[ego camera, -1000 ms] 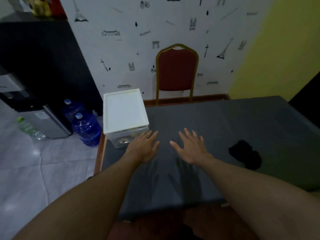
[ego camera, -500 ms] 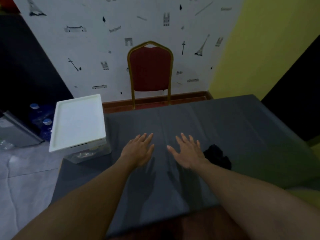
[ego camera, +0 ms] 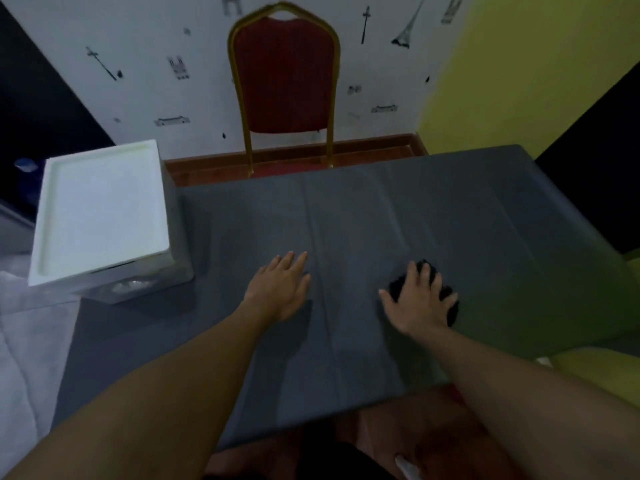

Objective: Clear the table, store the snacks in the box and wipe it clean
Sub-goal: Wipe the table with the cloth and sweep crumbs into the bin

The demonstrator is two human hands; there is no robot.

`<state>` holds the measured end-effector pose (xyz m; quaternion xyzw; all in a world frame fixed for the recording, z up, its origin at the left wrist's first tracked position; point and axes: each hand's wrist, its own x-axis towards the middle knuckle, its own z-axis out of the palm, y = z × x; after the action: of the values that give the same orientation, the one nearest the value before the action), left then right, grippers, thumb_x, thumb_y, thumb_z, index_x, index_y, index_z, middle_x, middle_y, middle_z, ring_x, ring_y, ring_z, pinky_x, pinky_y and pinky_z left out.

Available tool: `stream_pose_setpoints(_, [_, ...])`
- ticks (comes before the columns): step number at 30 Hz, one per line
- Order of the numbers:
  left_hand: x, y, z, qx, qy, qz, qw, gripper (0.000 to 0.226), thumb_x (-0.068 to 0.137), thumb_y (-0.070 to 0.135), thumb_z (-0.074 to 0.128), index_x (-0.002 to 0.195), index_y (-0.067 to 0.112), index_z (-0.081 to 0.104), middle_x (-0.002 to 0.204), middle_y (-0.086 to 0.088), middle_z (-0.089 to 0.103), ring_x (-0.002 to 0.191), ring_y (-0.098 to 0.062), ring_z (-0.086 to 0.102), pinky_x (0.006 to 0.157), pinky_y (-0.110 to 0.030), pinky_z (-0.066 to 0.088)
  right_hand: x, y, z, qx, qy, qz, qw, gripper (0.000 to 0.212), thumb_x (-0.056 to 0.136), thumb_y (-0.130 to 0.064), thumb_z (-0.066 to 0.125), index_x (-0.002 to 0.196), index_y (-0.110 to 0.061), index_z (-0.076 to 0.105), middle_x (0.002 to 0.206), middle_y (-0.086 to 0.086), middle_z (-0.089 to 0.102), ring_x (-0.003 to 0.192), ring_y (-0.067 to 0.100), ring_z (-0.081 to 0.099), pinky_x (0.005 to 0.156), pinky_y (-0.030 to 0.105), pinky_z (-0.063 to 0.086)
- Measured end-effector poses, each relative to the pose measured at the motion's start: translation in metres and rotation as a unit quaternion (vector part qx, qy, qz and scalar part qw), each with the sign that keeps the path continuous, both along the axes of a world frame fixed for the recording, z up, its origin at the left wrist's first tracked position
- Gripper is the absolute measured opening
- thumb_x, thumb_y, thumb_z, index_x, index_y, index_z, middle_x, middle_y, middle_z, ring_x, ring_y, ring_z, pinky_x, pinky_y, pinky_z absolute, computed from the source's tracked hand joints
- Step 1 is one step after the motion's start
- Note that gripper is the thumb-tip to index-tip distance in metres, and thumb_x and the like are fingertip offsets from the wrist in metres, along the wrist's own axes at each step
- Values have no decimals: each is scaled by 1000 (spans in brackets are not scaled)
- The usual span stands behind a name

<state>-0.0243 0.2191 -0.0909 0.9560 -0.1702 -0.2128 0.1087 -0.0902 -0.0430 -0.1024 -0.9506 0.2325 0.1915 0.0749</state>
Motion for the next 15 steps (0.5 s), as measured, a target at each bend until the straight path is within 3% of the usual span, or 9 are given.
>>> stream_pose_setpoints(3, [-10,13,-19,14,14,27,999,60,103,48,19,157,25,5,165,-5,8,151,-32,9,120,-48,18,-13,-10,-16,12,20,-74,997,93,94,-71,32,158,-16,-6,166,10,-10,152,34,-2,117,63,13])
stream_pose_setpoints(5, [-16,23,-31,21,17,46,999,61,103,48,19,157,26,4,165,-3,4,151,-33,4,121,-49,16,-17,-12,-25,2,13,-79,997,85,98,-65,30,159,-14,-2,167,10,-3,151,32,4,117,59,19])
stream_pose_setpoints(10, [-24,49,-55,35,-2,96,995,62,102,49,20,157,26,6,165,-1,0,152,-29,-1,122,-46,10,-7,-11,-37,-12,-129,-33,991,60,101,-40,46,152,-10,34,144,24,41,127,40,37,103,51,38])
stream_pose_setpoints(15, [-20,73,-67,54,-59,112,990,62,102,49,19,157,26,4,165,-1,-3,152,-25,-3,123,-43,6,22,42,-46,98,-196,76,973,60,100,-40,52,151,-12,40,141,19,44,124,36,38,105,45,38])
